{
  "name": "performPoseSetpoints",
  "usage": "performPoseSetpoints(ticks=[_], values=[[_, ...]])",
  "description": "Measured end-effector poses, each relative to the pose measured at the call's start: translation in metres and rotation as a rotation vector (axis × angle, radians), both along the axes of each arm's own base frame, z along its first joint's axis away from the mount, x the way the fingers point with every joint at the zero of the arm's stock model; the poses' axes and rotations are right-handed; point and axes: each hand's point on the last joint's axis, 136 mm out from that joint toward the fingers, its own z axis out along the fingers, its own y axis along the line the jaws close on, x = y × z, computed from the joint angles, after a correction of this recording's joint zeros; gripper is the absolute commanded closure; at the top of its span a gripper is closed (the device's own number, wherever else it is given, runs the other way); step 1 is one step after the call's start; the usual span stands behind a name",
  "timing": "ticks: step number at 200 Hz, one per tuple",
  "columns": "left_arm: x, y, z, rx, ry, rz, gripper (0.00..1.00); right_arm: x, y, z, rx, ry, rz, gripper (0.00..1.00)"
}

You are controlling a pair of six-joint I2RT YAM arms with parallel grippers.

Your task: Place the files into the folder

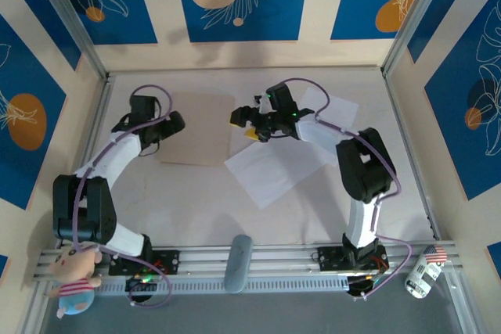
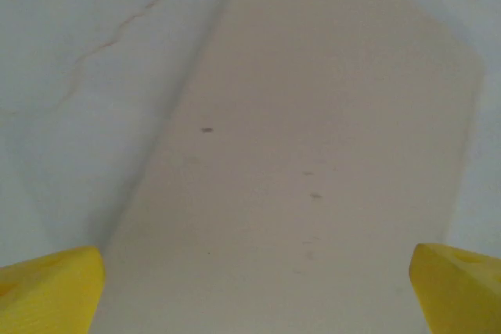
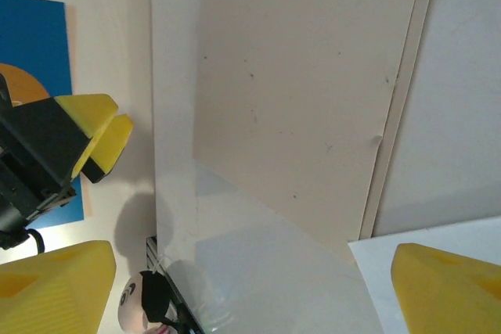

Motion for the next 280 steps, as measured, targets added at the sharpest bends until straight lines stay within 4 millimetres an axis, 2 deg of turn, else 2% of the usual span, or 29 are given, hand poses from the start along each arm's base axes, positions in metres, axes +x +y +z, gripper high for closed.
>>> performPoseSetpoints(ticks=[24, 45, 66, 129, 187, 280], values=[[-0.002, 0.021, -0.027, -0.038, 0.096, 0.029, 0.0, 0.007, 0.014, -0.019, -0.019, 0.045, 0.012, 0.11], [0.0, 0.02, -0.042, -0.076, 0.147, 0.01, 0.0, 0.014, 0.02, -0.029, -0.036, 0.068, 0.014, 0.11], [0.004, 0.016, -0.049, -0.104, 0.168, -0.014, 0.0, 0.02, 0.026, -0.033, -0.051, 0.082, 0.015, 0.11], [0.015, 0.012, -0.054, -0.141, 0.177, -0.047, 0.0, 0.031, 0.041, -0.045, -0.074, 0.106, 0.024, 0.12], [0.014, 0.013, -0.061, -0.161, 0.195, -0.055, 0.0, 0.031, 0.052, -0.058, -0.105, 0.136, 0.038, 0.12], [0.017, 0.011, -0.062, -0.201, 0.197, -0.065, 0.0, 0.023, 0.061, -0.073, -0.184, 0.177, 0.039, 0.12]])
